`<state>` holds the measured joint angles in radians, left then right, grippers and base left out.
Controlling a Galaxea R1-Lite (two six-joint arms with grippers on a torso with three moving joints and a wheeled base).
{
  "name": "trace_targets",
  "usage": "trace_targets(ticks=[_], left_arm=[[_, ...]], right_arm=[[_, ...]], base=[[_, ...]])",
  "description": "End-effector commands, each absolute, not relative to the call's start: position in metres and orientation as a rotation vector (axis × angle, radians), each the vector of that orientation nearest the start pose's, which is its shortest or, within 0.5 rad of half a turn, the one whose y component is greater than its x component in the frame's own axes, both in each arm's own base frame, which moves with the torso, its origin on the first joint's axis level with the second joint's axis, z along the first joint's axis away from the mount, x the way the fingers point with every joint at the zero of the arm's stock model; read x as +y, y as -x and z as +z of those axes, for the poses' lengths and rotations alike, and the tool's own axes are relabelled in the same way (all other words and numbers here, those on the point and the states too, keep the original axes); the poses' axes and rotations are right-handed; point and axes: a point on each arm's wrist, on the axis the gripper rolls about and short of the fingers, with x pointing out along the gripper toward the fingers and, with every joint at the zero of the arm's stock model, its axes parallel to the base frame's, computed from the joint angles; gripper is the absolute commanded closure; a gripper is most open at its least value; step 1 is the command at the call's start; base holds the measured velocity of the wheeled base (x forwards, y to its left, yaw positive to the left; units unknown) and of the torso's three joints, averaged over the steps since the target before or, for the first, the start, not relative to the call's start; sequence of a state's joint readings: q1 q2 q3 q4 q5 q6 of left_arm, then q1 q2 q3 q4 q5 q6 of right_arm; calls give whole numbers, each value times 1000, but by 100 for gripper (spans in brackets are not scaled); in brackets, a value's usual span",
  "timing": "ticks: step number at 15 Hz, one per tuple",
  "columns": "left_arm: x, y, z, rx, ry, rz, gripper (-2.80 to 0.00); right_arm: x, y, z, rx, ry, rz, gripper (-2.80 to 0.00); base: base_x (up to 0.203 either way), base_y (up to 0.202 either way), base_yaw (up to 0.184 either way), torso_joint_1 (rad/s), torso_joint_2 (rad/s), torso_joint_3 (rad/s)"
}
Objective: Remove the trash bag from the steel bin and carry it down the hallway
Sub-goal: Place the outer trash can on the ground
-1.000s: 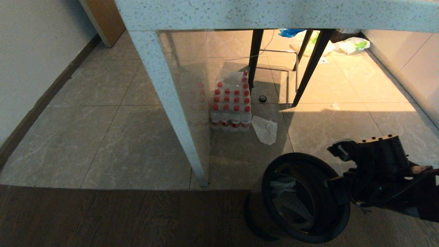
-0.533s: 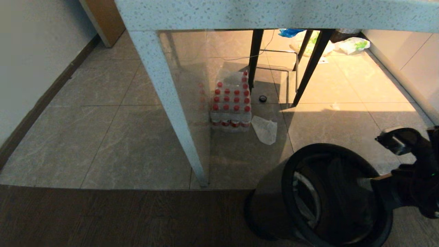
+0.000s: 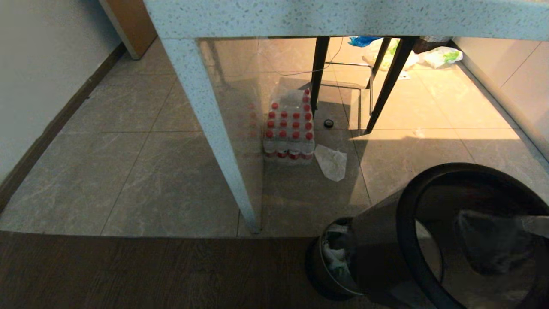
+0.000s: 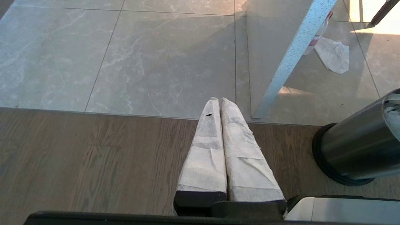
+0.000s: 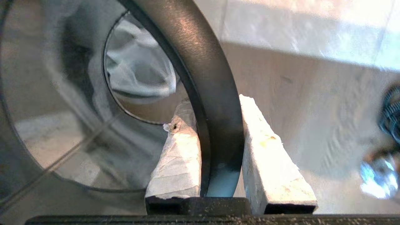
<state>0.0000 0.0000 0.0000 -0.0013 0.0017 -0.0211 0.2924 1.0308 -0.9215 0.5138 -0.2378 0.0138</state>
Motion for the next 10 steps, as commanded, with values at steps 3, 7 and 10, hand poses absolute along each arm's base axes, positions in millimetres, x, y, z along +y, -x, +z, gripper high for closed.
trace_targets(ticks=[3, 7, 10], left_arm=[[0, 23, 75, 0, 21, 3, 0], [0, 23, 76, -1, 21, 2, 0], [0, 23, 75, 0, 21, 2, 0]], right_arm=[[9, -81, 280, 566, 107, -70, 0], [-8, -73, 283, 577, 78, -362, 0], [-22, -91, 255, 635, 22, -532, 0]], base=[[0, 0, 0, 0, 0, 0], [0, 0, 0, 0, 0, 0], [0, 0, 0, 0, 0, 0]])
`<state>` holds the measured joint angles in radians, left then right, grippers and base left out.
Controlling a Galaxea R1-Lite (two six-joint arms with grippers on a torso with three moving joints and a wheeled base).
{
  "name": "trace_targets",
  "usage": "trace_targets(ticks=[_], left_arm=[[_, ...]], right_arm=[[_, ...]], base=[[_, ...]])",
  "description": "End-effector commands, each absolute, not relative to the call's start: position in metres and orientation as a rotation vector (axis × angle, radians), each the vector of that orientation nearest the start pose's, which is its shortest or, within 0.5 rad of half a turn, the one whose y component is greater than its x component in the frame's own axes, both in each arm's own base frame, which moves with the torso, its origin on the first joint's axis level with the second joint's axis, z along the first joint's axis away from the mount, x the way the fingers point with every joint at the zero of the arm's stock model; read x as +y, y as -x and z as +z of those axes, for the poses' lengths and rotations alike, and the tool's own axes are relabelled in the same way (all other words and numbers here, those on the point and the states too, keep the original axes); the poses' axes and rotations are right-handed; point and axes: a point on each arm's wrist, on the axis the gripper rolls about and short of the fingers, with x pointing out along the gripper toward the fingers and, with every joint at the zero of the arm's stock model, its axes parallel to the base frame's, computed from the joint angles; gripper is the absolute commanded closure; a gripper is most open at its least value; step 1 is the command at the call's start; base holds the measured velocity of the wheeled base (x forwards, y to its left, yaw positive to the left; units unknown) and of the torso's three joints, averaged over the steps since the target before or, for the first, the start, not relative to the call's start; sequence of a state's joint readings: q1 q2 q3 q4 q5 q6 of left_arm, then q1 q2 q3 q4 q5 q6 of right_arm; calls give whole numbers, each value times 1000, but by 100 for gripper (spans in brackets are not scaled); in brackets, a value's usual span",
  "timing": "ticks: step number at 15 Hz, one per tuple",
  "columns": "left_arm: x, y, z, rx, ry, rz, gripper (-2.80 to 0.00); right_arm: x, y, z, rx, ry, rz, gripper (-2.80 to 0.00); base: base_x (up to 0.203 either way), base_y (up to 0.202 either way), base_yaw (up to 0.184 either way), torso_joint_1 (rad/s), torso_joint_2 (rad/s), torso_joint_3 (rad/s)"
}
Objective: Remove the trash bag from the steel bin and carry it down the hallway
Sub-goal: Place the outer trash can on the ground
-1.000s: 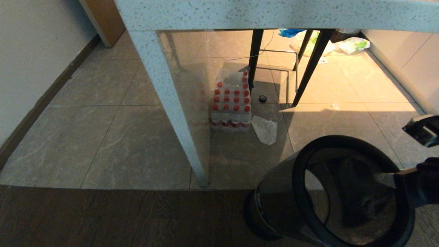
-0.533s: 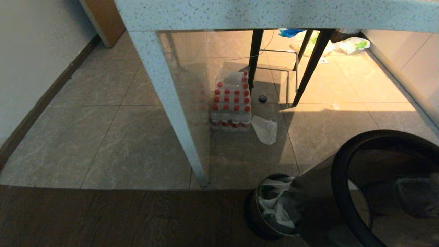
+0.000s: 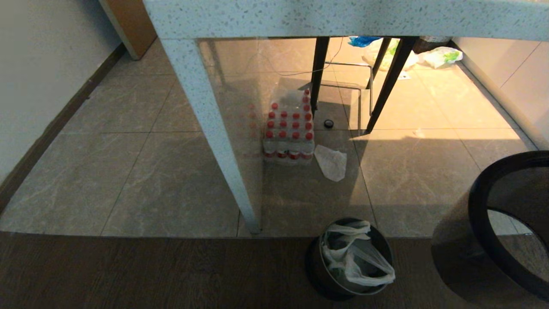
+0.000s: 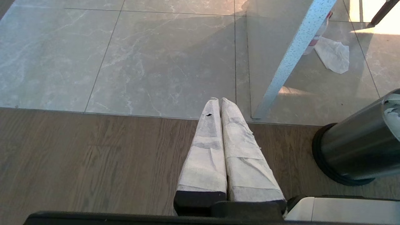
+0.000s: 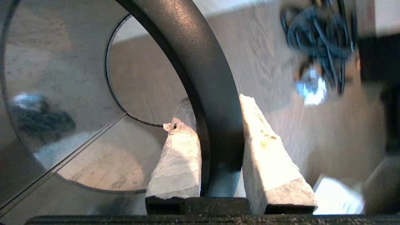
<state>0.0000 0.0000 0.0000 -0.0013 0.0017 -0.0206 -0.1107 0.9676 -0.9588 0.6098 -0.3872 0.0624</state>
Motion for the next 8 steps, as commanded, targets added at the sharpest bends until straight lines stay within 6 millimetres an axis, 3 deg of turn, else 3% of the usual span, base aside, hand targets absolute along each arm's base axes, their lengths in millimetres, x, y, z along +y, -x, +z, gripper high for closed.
trace_targets(ticks=[1, 8], left_arm=[[0, 23, 76, -1, 21, 3, 0], [0, 23, 76, -2, 21, 3, 0]], right_arm=[[-28, -101, 240, 642, 5, -577, 0], [-88, -208, 149, 623, -155, -724, 0]], base=[[0, 0, 0, 0, 0, 0], [0, 0, 0, 0, 0, 0]])
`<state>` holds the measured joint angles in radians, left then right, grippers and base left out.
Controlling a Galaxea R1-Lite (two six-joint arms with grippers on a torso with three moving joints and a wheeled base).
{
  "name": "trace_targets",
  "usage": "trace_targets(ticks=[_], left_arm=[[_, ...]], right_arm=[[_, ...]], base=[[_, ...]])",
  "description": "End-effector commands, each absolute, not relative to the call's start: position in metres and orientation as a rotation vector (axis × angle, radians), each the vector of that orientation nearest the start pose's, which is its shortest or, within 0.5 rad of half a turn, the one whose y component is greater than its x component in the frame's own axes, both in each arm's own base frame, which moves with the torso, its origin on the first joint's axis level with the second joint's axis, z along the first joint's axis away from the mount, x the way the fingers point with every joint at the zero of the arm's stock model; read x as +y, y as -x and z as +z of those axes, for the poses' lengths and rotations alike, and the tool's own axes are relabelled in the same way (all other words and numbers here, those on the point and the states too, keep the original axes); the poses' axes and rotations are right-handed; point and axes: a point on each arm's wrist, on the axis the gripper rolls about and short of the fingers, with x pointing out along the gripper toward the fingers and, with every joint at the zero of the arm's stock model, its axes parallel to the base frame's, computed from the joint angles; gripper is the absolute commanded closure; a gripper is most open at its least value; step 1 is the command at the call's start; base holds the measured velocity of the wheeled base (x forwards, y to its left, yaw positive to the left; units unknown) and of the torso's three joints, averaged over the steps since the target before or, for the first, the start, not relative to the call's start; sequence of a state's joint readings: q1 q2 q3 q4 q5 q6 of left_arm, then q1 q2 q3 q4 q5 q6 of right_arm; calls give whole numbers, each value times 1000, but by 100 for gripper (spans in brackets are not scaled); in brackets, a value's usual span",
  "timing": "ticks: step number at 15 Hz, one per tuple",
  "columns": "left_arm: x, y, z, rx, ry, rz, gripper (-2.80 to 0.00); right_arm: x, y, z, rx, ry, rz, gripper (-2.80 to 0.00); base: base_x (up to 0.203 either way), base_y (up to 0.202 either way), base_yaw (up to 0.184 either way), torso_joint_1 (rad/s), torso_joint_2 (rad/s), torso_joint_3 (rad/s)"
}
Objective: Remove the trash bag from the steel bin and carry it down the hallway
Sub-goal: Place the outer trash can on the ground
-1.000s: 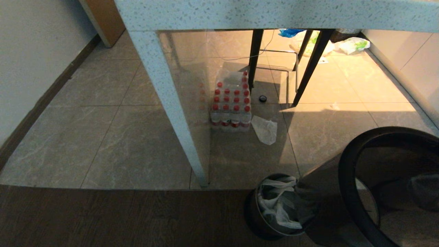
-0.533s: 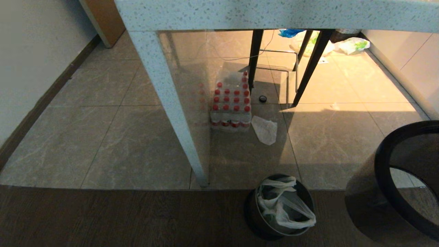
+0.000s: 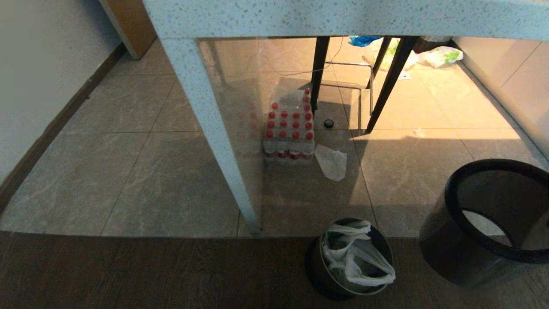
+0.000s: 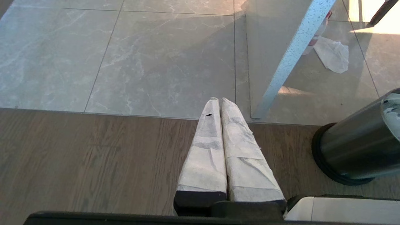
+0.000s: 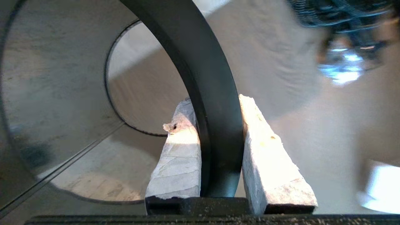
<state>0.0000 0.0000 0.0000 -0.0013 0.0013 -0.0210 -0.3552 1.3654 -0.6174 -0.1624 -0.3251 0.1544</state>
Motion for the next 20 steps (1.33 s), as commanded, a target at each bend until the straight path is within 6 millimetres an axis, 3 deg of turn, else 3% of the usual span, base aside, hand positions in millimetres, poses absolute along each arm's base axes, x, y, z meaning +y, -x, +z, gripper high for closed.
trace_targets(ticks=[1, 6, 9, 15, 20], left_arm=[[0, 23, 76, -2, 21, 2, 0], [0, 23, 75, 0, 21, 2, 0], [0, 23, 76, -1, 21, 2, 0], [0, 23, 76, -2, 21, 3, 0], [0, 23, 75, 0, 21, 2, 0]], right_arm=[[-97, -222, 134, 632, -183, -731, 0], [-130, -287, 63, 562, -270, -728, 0], [-141, -313, 31, 497, -280, -707, 0], [-143, -330, -16, 501, -273, -675, 0], [-146, -340, -34, 479, -262, -663, 0]], base=[[0, 0, 0, 0, 0, 0], [0, 0, 0, 0, 0, 0], [0, 0, 0, 0, 0, 0], [0, 0, 0, 0, 0, 0], [0, 0, 0, 0, 0, 0]])
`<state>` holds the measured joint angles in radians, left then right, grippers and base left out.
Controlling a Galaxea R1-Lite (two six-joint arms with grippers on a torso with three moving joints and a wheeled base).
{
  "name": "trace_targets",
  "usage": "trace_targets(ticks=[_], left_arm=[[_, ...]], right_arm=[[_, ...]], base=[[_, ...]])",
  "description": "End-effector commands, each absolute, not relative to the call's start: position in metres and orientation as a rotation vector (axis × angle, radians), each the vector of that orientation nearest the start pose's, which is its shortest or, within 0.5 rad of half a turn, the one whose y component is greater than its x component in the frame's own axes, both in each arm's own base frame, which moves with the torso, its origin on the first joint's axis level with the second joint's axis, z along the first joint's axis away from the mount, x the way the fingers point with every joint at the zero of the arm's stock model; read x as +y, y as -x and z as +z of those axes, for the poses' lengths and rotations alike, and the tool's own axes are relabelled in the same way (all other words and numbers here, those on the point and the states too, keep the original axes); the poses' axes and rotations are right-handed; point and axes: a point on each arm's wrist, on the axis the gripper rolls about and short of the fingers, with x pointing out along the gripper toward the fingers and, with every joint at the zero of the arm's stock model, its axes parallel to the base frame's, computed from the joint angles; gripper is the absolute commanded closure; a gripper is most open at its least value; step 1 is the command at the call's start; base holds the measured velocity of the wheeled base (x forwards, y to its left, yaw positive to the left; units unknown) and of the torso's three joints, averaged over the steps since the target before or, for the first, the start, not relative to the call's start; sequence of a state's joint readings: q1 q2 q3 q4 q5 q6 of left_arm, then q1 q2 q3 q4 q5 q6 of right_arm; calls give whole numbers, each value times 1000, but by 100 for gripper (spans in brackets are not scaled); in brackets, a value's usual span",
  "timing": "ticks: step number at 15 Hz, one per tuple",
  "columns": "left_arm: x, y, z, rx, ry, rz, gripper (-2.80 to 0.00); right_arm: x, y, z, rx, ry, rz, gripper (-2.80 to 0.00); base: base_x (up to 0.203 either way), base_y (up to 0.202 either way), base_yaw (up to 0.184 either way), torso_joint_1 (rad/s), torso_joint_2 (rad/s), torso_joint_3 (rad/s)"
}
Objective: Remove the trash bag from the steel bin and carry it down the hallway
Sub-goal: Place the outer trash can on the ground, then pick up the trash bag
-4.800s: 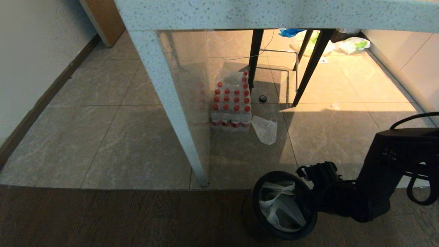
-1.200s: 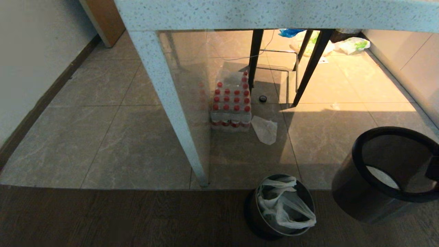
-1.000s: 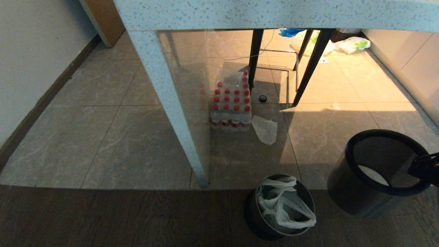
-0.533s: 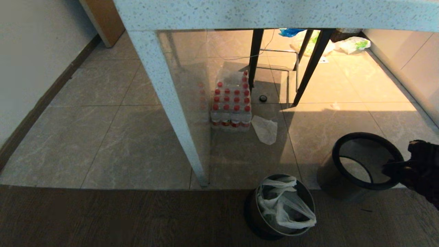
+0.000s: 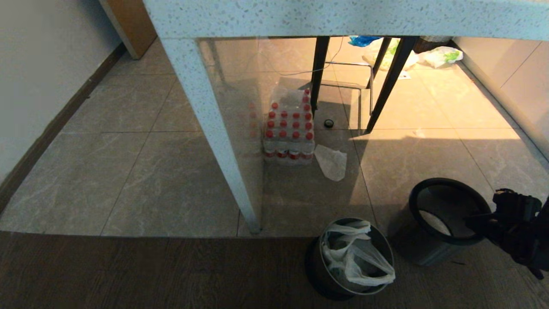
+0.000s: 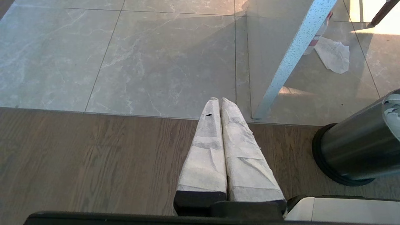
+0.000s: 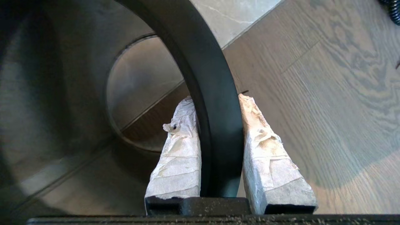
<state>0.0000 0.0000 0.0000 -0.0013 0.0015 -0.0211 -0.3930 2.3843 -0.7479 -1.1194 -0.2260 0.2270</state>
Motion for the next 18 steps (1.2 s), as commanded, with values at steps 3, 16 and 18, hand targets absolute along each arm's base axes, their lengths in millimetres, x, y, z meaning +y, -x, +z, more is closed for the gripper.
trace_targets(ticks=[3, 16, 18], left_arm=[[0, 23, 75, 0, 21, 2, 0], [0, 23, 76, -2, 21, 3, 0], [0, 23, 75, 0, 21, 2, 0]], right_arm=[[-147, -341, -41, 494, -259, -665, 0], [-93, -274, 106, 589, -198, -457, 0], [-45, -258, 113, 714, -155, -307, 0]], base=[[0, 0, 0, 0, 0, 0], [0, 0, 0, 0, 0, 0], [0, 0, 0, 0, 0, 0]])
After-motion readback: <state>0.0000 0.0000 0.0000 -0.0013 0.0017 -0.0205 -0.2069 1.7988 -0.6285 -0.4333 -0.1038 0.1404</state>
